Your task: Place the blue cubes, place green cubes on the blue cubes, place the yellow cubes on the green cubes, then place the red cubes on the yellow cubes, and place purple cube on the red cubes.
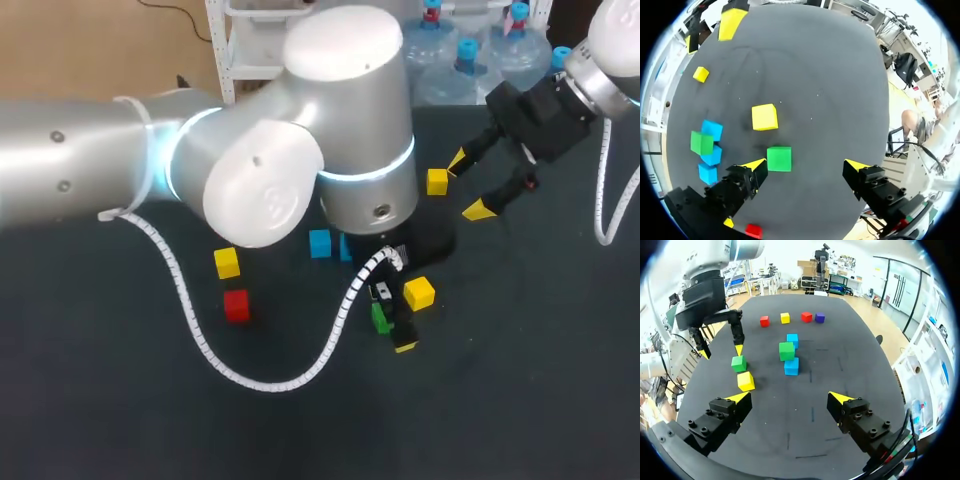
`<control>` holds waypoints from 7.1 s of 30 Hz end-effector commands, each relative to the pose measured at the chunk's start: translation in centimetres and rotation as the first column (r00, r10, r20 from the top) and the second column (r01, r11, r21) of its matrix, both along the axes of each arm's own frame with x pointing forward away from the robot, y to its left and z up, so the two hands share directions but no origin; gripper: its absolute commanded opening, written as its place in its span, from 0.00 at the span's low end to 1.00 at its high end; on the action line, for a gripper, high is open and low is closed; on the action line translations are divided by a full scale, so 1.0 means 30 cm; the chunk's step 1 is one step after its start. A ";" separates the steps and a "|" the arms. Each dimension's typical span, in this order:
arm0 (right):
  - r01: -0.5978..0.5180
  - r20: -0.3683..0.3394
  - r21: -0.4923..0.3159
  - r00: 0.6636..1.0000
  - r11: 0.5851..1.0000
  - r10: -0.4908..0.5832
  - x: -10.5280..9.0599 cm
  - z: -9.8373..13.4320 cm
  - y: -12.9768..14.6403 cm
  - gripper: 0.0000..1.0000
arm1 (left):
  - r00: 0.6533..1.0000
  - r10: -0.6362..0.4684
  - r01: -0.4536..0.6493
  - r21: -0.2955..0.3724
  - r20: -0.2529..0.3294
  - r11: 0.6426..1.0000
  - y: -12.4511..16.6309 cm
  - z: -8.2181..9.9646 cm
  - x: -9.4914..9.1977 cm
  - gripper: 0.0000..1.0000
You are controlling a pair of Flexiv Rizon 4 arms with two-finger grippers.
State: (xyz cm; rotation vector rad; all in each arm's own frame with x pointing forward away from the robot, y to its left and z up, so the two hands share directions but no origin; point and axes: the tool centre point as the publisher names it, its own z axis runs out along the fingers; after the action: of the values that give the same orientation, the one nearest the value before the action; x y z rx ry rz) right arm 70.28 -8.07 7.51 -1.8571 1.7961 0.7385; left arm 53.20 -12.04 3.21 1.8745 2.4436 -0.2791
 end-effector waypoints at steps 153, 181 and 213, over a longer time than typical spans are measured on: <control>0.000 0.001 0.001 1.000 1.000 0.000 0.000 -0.001 0.000 1.00 | 0.985 -0.154 0.142 0.148 0.073 0.979 0.257 -0.001 0.538 0.00; 0.000 0.001 0.001 1.000 1.000 0.000 0.000 -0.001 0.000 1.00 | 0.989 -0.140 0.131 0.180 0.043 0.975 0.260 -0.052 0.526 0.00; 0.000 0.001 0.001 1.000 1.000 0.000 0.000 -0.001 0.000 1.00 | 0.988 -0.148 0.137 0.176 0.049 0.975 0.242 -0.056 0.528 0.00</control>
State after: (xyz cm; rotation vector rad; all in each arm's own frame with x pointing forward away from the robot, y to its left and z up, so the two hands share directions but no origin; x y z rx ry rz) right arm 70.28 -8.07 7.52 -1.8570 1.7960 0.7385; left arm 68.87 -4.74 1.54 2.0945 2.3654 -0.0129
